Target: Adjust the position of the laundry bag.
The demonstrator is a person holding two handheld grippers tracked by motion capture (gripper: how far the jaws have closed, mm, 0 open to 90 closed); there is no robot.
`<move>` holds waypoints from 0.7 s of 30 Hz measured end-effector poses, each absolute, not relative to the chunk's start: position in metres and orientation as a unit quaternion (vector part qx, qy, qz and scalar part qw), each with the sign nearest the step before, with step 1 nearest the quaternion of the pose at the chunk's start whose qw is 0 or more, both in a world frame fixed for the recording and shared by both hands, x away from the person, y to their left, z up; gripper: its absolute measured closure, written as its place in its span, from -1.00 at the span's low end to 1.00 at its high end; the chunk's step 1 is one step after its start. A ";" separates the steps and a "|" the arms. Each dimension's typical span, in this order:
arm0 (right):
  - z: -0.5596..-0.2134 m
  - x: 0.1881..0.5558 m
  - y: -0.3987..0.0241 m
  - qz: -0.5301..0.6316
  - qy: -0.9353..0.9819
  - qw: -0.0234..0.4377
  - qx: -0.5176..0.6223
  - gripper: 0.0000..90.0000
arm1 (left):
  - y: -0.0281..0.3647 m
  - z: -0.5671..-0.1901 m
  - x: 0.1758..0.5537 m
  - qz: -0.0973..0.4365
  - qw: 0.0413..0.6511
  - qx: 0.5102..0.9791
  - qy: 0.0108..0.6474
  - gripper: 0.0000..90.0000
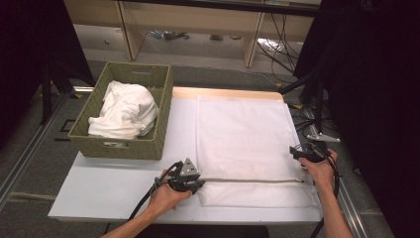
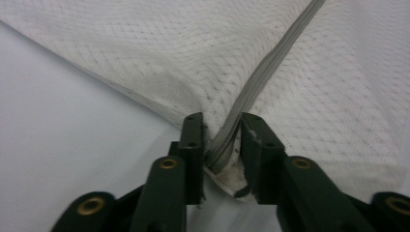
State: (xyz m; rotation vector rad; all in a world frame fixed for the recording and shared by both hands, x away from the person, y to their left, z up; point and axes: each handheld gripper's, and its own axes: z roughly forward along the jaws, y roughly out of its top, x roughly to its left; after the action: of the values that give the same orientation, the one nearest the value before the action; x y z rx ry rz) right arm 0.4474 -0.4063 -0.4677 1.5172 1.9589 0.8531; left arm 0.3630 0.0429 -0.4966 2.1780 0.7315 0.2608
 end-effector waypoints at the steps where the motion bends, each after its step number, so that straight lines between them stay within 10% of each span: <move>1: -0.468 0.448 -0.405 0.317 0.710 0.252 0.577 -0.01 | 0.043 -0.496 0.364 0.105 0.403 0.864 0.284 0.70; 15: -0.483 0.462 -0.411 0.309 0.707 0.222 0.596 0.27 | 0.046 -0.493 0.366 0.102 0.395 0.872 0.270 0.82; 21: -0.483 0.468 -0.414 0.304 0.754 0.231 0.534 0.84 | 0.047 -0.492 0.366 0.099 0.396 0.872 0.270 0.83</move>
State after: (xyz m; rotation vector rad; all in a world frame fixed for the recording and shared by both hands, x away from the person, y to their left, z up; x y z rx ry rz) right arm 0.4675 -0.4140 -0.4826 1.4687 2.0748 0.8370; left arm 0.3659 0.0470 -0.4922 2.2109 0.6837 0.2499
